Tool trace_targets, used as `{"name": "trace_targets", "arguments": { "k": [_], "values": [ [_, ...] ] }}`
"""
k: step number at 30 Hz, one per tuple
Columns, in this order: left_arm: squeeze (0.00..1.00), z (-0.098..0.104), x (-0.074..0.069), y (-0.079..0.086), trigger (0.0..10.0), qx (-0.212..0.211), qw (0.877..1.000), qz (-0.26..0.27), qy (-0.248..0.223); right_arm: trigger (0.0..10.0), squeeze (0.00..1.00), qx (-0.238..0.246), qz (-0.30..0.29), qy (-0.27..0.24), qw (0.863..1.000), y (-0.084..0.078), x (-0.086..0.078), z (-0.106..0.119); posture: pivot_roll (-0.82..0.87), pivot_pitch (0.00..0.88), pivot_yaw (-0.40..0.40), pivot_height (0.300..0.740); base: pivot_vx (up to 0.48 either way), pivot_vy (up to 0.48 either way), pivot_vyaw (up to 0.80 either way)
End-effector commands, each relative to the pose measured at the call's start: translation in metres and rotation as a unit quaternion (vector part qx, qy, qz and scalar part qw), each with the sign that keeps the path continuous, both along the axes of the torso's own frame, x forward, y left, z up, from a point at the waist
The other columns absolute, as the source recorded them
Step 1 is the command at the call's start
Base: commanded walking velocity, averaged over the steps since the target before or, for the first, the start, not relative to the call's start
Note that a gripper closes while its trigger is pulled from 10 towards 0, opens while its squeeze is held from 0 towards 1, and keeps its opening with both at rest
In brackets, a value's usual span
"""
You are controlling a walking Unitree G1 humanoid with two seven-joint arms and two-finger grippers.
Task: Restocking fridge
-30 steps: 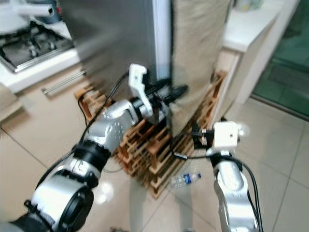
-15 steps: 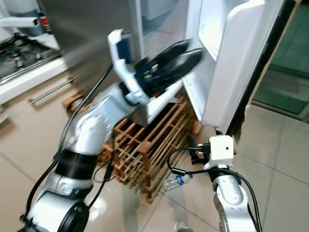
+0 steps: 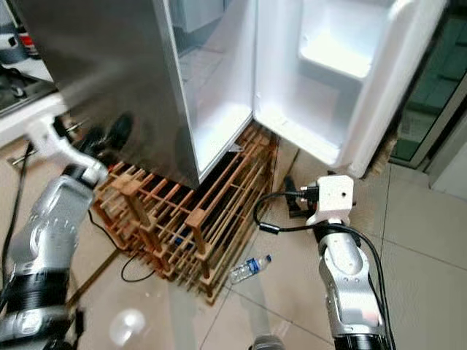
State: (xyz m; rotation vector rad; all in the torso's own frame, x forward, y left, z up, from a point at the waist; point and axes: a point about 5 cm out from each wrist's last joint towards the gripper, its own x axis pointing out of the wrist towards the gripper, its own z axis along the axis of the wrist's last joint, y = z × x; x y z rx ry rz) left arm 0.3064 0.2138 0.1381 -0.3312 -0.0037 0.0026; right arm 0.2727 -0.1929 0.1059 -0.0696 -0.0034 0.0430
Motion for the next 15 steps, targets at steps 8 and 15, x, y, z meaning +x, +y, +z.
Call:
{"name": "trace_targets", "arguments": {
  "k": [8, 15],
  "values": [
    [0.0, 0.004, -0.009, -0.02, 10.0, 0.067, 0.997, 0.033, -0.025, 10.0, 0.0, 0.013, 0.067, 0.018, 0.997, 0.023, 0.011, -0.003, -0.09, 0.0, -0.011, 0.74, 0.0, 0.0, 0.55],
    [0.0, 0.012, -0.011, -0.04, 10.0, 0.089, 0.995, 0.003, -0.05, 10.0, 0.0, 0.011, 0.092, 0.009, 0.996, 0.029, 0.017, 0.005, -0.09, 0.0, -0.026, 0.74, 0.0, 0.0, 0.48]
  ]
}}
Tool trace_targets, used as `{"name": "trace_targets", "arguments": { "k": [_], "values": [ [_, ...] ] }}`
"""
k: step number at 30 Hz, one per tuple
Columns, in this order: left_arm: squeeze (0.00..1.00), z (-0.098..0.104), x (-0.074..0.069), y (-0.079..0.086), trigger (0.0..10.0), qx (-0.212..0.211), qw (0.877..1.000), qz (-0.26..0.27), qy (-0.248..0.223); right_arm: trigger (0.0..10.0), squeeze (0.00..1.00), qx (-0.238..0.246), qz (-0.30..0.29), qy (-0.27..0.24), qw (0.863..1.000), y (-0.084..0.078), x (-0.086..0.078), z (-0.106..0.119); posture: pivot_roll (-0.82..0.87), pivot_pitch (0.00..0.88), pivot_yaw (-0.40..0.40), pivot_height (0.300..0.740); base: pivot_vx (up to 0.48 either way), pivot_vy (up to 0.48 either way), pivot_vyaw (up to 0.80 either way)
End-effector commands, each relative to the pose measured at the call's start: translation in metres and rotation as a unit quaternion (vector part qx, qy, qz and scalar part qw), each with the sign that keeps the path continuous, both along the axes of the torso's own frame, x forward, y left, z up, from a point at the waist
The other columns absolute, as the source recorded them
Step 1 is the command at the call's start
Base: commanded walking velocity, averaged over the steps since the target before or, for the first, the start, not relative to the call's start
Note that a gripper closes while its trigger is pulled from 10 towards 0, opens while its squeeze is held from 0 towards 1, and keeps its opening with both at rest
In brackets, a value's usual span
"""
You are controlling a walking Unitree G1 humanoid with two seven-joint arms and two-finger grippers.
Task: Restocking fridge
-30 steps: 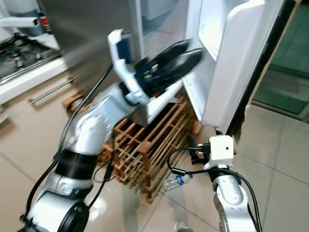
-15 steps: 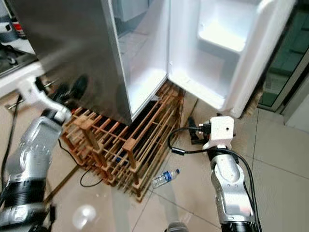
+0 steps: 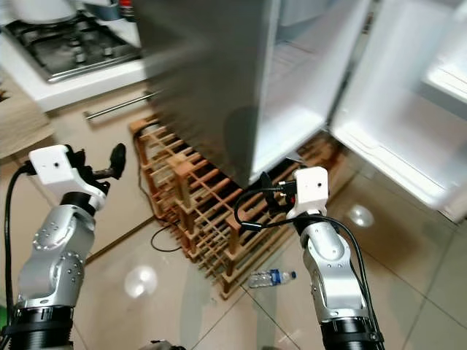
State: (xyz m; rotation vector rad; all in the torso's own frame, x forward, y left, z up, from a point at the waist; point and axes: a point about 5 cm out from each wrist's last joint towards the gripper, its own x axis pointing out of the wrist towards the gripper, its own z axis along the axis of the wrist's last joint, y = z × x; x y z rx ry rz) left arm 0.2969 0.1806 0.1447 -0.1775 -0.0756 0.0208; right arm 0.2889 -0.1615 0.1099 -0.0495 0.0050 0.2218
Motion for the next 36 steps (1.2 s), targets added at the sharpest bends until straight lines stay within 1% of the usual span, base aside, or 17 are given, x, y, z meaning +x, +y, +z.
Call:
{"name": "trace_targets", "arguments": {
  "k": [1, 5, 9, 10, 17, 22, 25, 26, 27, 28, 29, 32, 33, 34, 35, 36],
  "values": [
    [0.0, 0.005, -0.001, -0.011, 10.0, 0.013, 1.0, -0.016, -0.017, 10.0, 0.0, 0.0, 0.004, 0.001, 1.0, -0.003, 0.002, 0.001, -0.09, 0.0, -0.029, 0.74, 0.0, -0.458, 0.48],
    [0.0, 0.008, -0.001, -0.024, 10.0, 0.018, 0.999, -0.029, -0.03, 10.0, 0.0, -0.001, 0.007, -0.006, 1.0, -0.002, 0.008, 0.005, -0.09, 0.0, -0.026, 0.74, 0.0, -0.463, 0.48],
    [0.0, 0.014, -0.002, -0.037, 10.0, 0.036, 0.997, -0.05, -0.045, 10.0, 0.0, -0.005, 0.011, -0.01, 1.0, 0.001, 0.009, 0.006, -0.09, 0.0, -0.02, 0.74, 0.0, -0.454, 0.48],
    [0.0, 0.015, -0.001, -0.038, 10.0, 0.031, 0.997, -0.054, -0.046, 10.0, 0.0, -0.005, 0.012, -0.01, 1.0, 0.001, 0.009, 0.006, -0.09, 0.0, -0.015, 0.74, 0.0, -0.454, 0.47],
    [0.0, 0.018, 0.001, -0.038, 10.0, 0.026, 0.996, -0.066, -0.046, 10.0, 0.0, -0.004, 0.007, -0.014, 1.0, 0.002, 0.009, 0.005, -0.08, 0.0, 0.008, 0.74, 0.0, -0.451, 0.45],
    [0.0, 0.017, 0.004, -0.037, 10.0, 0.023, 0.997, -0.069, -0.032, 10.0, 0.0, -0.004, -0.011, -0.013, 1.0, -0.004, 0.007, 0.002, -0.09, 0.0, 0.018, 0.74, 0.0, -0.451, 0.44],
    [0.0, 0.018, 0.01, -0.037, 10.0, -0.011, 0.997, -0.064, -0.031, 10.0, 0.0, -0.025, -0.054, -0.01, 0.998, -0.02, 0.006, -0.001, -0.1, 0.0, 0.022, 0.74, 0.0, -0.45, 0.0],
    [0.0, 0.019, 0.011, -0.037, 10.0, -0.036, 0.997, -0.061, -0.036, 10.0, 0.0, -0.033, -0.08, -0.006, 0.996, -0.029, 0.005, -0.003, -0.1, 0.0, 0.022, 0.74, 0.0, -0.435, 0.0],
    [0.0, 0.02, 0.013, -0.035, 10.0, -0.038, 0.997, -0.052, -0.035, 10.0, 0.0, -0.043, -0.127, 0.0, 0.991, -0.046, 0.004, -0.005, -0.11, 0.0, 0.023, 0.74, 0.285, -0.382, 0.0],
    [0.0, 0.02, 0.013, -0.035, 10.0, -0.038, 0.997, -0.052, -0.035, 10.0, 0.0, -0.043, -0.127, 0.0, 0.991, -0.046, 0.004, -0.005, -0.11, 0.0, 0.023, 0.74, 0.285, -0.382, 0.0],
    [0.0, 0.02, 0.015, -0.034, 10.0, -0.044, 0.997, -0.053, -0.034, 10.0, 0.0, -0.045, -0.164, 0.006, 0.985, -0.062, 0.001, -0.005, -0.12, 0.0, 0.027, 0.74, 0.0, 0.0, 0.0],
    [0.0, 0.02, 0.017, -0.034, 10.0, -0.045, 0.997, -0.054, -0.032, 10.0, 0.0, -0.059, -0.196, 0.007, 0.979, -0.079, -0.004, -0.005, -0.13, 0.0, 0.033, 0.74, 0.0, 0.0, 0.0],
    [0.0, 0.019, 0.017, -0.035, 10.0, -0.047, 0.997, -0.059, -0.031, 10.0, 0.0, -0.068, -0.218, 0.006, 0.974, -0.091, -0.007, -0.004, -0.13, 0.0, 0.037, 0.74, 0.0, 0.0, 0.0],
    [0.0, 0.019, 0.017, -0.035, 10.0, -0.047, 0.997, -0.059, -0.031, 10.0, 0.0, -0.068, -0.218, 0.006, 0.974, -0.091, -0.007, -0.004, -0.13, 0.0, 0.037, 0.74, 0.0, 0.0, 0.0],
    [0.0, 0.02, 0.018, -0.036, 10.0, -0.05, 0.996, -0.062, -0.031, 10.0, 0.0, -0.072, -0.235, 0.006, 0.969, -0.098, -0.008, -0.003, -0.13, 0.0, 0.042, 0.74, 0.0, 0.0, 0.0],
    [0.0, 0.02, 0.018, -0.036, 10.0, -0.051, 0.996, -0.063, -0.031, 10.0, 0.0, -0.074, -0.242, 0.006, 0.967, -0.101, -0.009, -0.002, -0.13, 0.0, 0.046, 0.74, 0.0, 0.0, 0.0]
  ]
}}
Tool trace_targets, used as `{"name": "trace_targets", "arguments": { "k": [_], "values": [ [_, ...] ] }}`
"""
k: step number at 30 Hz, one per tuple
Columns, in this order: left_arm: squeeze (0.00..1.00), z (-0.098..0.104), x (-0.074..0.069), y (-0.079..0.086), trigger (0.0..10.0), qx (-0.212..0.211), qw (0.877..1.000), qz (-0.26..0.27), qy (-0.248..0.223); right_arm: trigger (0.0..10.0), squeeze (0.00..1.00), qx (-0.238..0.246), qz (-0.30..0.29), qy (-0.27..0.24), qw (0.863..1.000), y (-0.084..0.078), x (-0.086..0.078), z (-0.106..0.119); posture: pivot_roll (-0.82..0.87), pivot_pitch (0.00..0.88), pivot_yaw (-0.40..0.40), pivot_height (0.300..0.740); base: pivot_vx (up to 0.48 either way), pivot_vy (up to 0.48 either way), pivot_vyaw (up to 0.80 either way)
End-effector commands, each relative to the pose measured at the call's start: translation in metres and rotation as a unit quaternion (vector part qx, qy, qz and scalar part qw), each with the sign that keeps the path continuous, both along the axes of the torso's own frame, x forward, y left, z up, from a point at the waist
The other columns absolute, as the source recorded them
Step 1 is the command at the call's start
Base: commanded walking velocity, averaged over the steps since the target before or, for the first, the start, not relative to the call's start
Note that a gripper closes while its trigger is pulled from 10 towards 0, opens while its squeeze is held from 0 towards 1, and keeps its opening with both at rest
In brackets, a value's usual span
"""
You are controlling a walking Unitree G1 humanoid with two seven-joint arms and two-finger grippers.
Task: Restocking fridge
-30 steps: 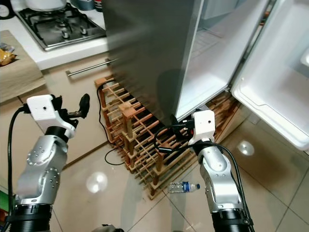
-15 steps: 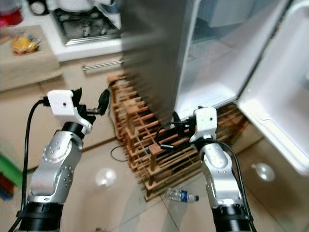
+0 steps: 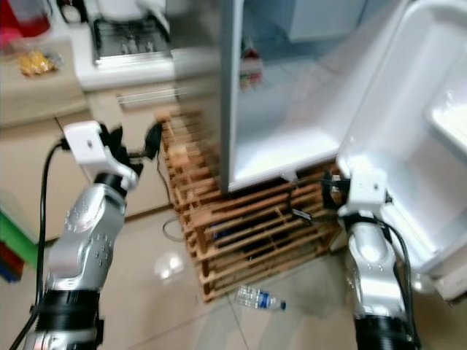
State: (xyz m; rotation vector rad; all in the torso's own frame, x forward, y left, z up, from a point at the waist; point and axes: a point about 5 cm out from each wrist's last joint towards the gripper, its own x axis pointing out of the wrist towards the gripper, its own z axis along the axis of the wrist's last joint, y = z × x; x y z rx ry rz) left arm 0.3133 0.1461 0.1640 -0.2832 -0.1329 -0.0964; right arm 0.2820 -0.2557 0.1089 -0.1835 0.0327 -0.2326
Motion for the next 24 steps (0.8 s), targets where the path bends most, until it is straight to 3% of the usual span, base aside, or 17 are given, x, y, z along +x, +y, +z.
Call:
{"name": "trace_targets", "arguments": {
  "k": [1, 9, 14, 19, 21, 24],
  "values": [
    [0.0, 0.001, 0.004, 0.0, 10.0, -0.002, 1.0, -0.006, 0.003, 10.0, 0.0, -0.008, -0.037, 0.004, 0.999, -0.013, -0.002, 0.0, -0.13, 0.0, 0.054, 0.74, 0.0, 0.0, 0.0],
    [0.0, 0.009, 0.012, 0.012, 10.0, 0.008, 1.0, -0.007, 0.0, 10.0, 0.0, -0.011, -0.117, 0.003, 0.993, -0.035, -0.003, 0.0, -0.1, 0.0, 0.108, 0.74, 0.0, 0.0, 0.0],
    [0.0, 0.017, 0.013, 0.026, 10.0, 0.038, 0.999, -0.016, 0.003, 10.0, 0.0, -0.008, -0.185, -0.007, 0.983, -0.061, -0.009, 0.002, -0.06, 0.005, 0.179, 0.74, 0.0, 0.0, 0.0],
    [0.0, 0.021, 0.012, 0.027, 10.0, 0.049, 0.998, -0.03, 0.006, 10.0, 0.0, -0.018, -0.228, -0.014, 0.973, -0.081, -0.018, 0.007, -0.05, 0.021, 0.204, 0.74, 0.0, 0.0, 0.0],
    [0.0, 0.021, 0.012, 0.026, 10.0, 0.053, 0.998, -0.035, 0.01, 10.0, 0.0, -0.037, -0.266, -0.022, 0.963, -0.103, -0.03, 0.013, -0.05, 0.032, 0.218, 0.74, 0.0, 0.0, 0.0],
    [0.0, 0.022, 0.013, 0.025, 10.0, 0.051, 0.998, -0.039, 0.011, 10.0, 0.0, -0.06, -0.261, -0.039, 0.963, -0.106, -0.033, 0.022, -0.06, 0.032, 0.217, 0.74, 0.0, 0.0, 0.0]
  ]
}}
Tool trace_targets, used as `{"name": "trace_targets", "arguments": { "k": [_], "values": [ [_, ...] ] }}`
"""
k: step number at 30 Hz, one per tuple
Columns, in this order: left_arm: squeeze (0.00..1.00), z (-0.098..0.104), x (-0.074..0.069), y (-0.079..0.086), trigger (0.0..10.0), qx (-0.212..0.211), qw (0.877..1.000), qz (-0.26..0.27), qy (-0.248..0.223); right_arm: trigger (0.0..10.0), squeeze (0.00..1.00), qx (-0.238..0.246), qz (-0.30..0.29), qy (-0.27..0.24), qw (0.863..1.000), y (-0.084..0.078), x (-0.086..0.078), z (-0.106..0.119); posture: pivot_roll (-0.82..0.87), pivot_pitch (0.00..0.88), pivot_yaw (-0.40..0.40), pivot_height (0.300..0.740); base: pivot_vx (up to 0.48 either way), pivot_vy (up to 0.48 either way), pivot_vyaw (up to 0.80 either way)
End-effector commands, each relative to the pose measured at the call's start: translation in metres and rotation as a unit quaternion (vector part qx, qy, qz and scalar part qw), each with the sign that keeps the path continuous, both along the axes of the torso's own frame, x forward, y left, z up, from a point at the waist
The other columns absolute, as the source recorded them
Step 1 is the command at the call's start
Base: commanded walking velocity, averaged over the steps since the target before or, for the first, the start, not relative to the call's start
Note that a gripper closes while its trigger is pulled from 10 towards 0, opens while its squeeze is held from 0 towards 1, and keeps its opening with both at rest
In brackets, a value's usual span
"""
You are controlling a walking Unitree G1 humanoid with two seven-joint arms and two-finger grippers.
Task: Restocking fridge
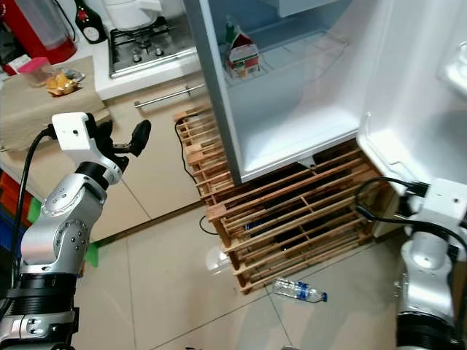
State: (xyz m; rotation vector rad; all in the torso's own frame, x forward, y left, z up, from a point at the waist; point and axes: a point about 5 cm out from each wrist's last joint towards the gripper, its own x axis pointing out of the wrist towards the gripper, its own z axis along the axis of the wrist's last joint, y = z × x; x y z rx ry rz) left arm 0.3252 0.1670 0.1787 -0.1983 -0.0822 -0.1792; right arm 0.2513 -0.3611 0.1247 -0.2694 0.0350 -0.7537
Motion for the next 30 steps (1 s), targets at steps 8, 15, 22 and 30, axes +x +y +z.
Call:
{"name": "trace_targets", "arguments": {
  "k": [8, 15, 22, 30],
  "values": [
    [0.0, 0.009, 0.007, -0.008, 10.0, -0.024, 1.0, -0.001, -0.015, 10.0, 0.0, -0.143, 0.153, -0.07, 0.975, 0.052, 0.027, 0.054, -0.12, 0.0, 0.157, 0.74, 0.0, 0.0, 0.0],
    [0.0, 0.006, 0.009, -0.017, 10.0, -0.046, 0.998, 0.012, -0.028, 10.0, 0.0, -0.118, 0.31, -0.112, 0.937, 0.123, 0.047, 0.061, -0.11, 0.0, 0.094, 0.74, 0.0, 0.0, 0.0],
    [0.0, 0.008, 0.008, -0.015, 10.0, -0.042, 0.998, 0.01, -0.035, 10.0, 0.0, -0.11, 0.257, -0.083, 0.956, 0.105, 0.05, 0.048, -0.11, 0.0, 0.105, 0.74, 0.0, 0.0, 0.0],
    [0.0, 0.007, 0.014, -0.022, 10.0, -0.042, 0.999, -0.006, -0.033, 10.0, 0.0, -0.015, 0.193, -0.073, 0.978, 0.078, 0.04, 0.036, -0.14, 0.0, 0.135, 0.74, 0.0, 0.0, 0.0]
  ]
}}
